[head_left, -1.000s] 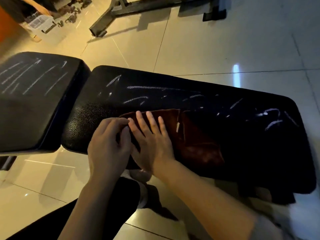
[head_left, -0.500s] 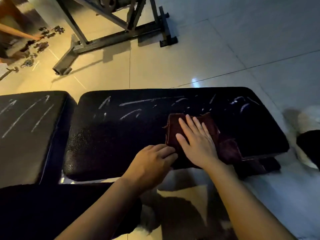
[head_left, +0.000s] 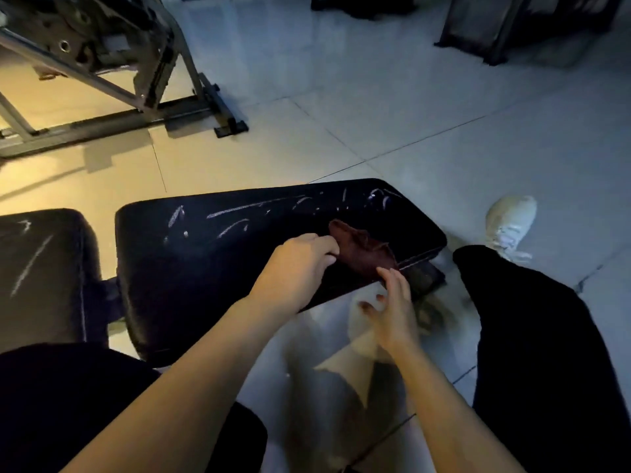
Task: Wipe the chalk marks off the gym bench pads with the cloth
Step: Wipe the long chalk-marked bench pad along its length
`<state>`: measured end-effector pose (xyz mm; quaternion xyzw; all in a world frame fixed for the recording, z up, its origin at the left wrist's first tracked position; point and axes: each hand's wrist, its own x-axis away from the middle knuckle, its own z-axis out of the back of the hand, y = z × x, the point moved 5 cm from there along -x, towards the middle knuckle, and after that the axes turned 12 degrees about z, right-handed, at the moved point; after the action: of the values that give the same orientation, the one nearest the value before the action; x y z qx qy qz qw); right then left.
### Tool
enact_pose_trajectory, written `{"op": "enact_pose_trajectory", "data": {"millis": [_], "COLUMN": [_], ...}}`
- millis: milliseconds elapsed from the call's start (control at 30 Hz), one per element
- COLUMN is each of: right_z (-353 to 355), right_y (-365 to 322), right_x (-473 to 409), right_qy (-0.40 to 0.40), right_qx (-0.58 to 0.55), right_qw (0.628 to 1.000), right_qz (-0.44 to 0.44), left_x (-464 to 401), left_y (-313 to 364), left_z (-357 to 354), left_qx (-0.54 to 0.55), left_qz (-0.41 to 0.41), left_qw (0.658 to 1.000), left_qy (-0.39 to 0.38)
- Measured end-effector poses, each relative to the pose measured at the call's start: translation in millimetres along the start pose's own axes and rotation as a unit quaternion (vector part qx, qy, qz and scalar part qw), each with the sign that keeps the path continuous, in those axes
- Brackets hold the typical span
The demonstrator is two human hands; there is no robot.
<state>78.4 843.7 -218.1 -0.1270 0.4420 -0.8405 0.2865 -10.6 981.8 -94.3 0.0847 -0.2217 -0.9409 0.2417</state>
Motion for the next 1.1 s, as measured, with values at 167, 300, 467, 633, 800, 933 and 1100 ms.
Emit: {"op": "enact_pose_trajectory", "data": {"millis": [167,300,467,633,800,933,1100], "right_z": [-5,-16,2,21,27,3,-50], "right_y": [-40,-53,-32,-4,-1,-8,-28], "right_x": [24,45,73,86,81,49,-4], "right_qy": [0.042,0.090,0.121,0.226,0.270,0.250,0.268], "right_qx": [-0.147,-0.150,-0.061,-0.026,-0.017,-0.016,-0.156], "right_qw": [0.986,0.983,0.991,0.974,0.963,0.968,0.951], "right_qz": [-0.073,-0.049,-0.010,-0.025,0.008,0.005,-0.013], "left_x": [30,45,51,55,35,10,-12], "left_y": [11,5,0,15,18,-14,-36], "left_z": [51,73,72,48,46,42,31], "left_qx": [-0.011,-0.049,-0.058,-0.036,-0.051,-0.198,-0.355], "left_qz": [-0.062,-0.061,-0.012,0.033,0.050,0.084,0.112], "left_qw": [0.998,0.997,0.995,0.974,0.970,0.957,0.921], "left_qy": [0.009,0.007,-0.083,-0.219,-0.231,-0.194,-0.115]}}
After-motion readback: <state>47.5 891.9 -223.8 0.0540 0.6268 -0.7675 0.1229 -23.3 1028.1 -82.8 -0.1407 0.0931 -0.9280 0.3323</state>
